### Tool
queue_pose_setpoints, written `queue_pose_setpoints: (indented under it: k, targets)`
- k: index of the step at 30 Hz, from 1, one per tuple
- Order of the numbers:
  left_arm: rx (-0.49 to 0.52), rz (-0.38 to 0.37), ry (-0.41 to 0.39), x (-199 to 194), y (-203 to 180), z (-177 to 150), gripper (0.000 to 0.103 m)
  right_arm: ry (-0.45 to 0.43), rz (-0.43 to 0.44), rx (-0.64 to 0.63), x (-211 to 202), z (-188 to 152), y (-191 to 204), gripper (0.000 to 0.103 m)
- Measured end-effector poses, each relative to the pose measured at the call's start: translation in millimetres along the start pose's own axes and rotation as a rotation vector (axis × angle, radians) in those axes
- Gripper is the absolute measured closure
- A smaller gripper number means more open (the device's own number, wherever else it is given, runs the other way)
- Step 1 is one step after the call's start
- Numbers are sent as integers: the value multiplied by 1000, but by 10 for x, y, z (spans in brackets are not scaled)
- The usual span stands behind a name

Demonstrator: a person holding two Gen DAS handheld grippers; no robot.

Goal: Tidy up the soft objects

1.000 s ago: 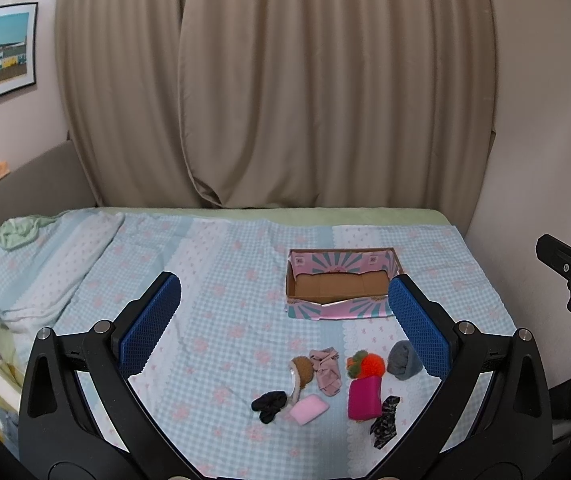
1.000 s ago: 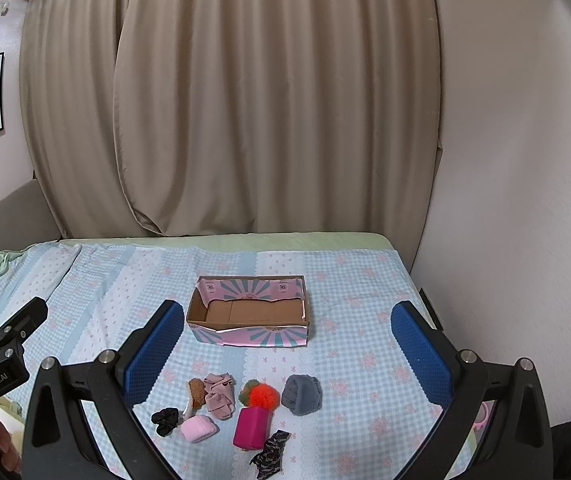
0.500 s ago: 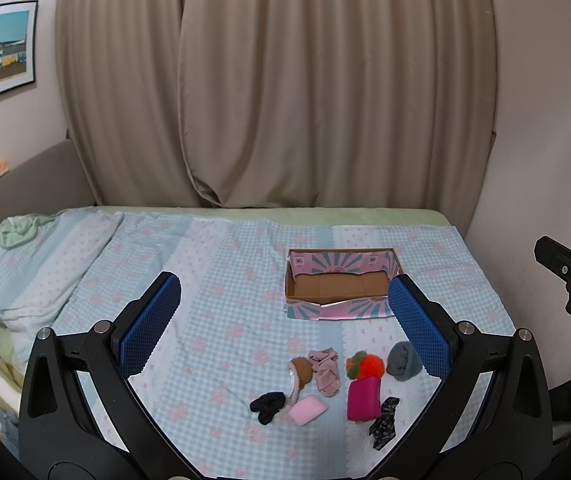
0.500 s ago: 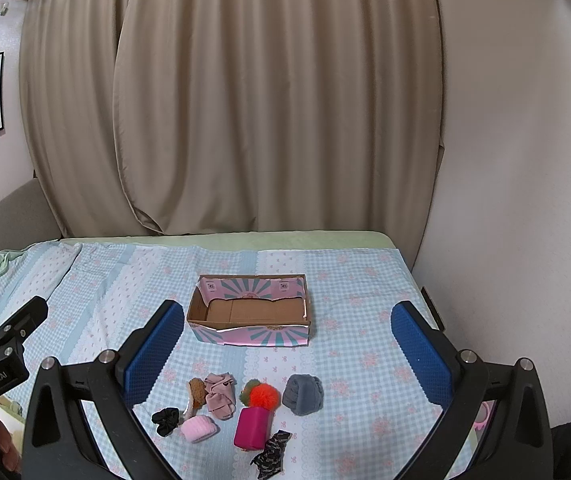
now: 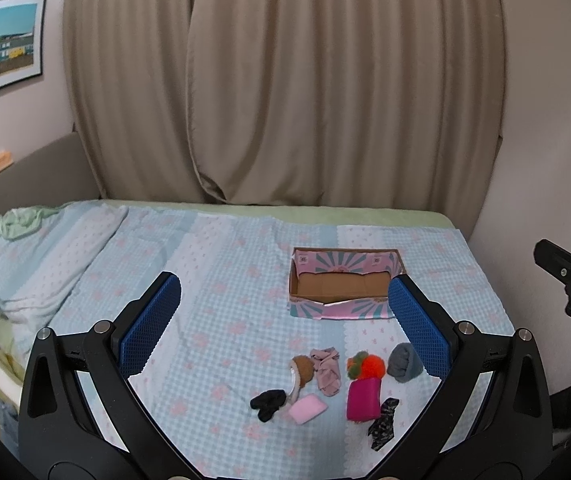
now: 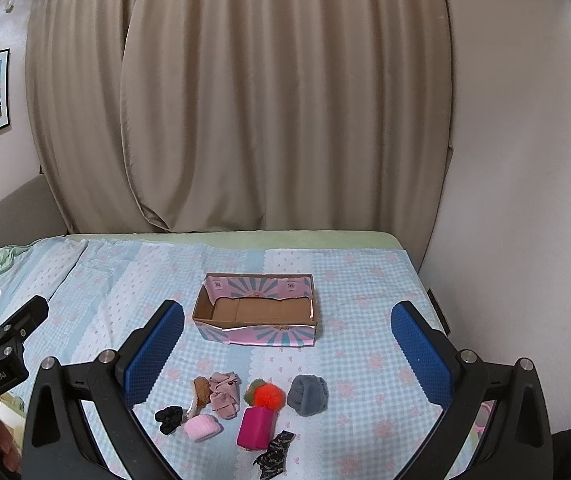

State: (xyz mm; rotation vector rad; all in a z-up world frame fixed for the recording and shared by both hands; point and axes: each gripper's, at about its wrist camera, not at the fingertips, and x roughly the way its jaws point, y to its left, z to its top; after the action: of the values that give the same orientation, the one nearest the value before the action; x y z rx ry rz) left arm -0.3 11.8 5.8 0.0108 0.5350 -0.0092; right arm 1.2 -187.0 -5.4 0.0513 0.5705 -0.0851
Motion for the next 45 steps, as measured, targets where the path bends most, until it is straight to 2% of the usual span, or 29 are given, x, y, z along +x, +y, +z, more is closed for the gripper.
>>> queue_pose_setpoints:
  k: [7,10,13,21,30,37,41,45]
  targets:
    - [2,36,72,159,161,-125,0,61,46,17,161,-133,-87,0]
    - [24,47,122,329,284,-344,0,92,49,36,306,-316,-81,0]
    - [64,28,187,546,412,-603,0,132,21,68,446,-514,-61,0]
    - [196,-111,352,1398,756,-1347,0,259,-80,155,868,-1226,156,0]
    - [343,-240,482,2433,757,-2273,0,381,-169,202,1555,-2253,402,0]
    - [428,-294,528,3068,617,-2925,1,483,-220,191,2143,-2997,325,17]
    - [462,-303,540,3260,549,-3186,1,532,-233,191,2377,-3307,255,20]
    - [473,-313,558,3411,501,-3340,14,561,-218,183,2551,-3498,214,30]
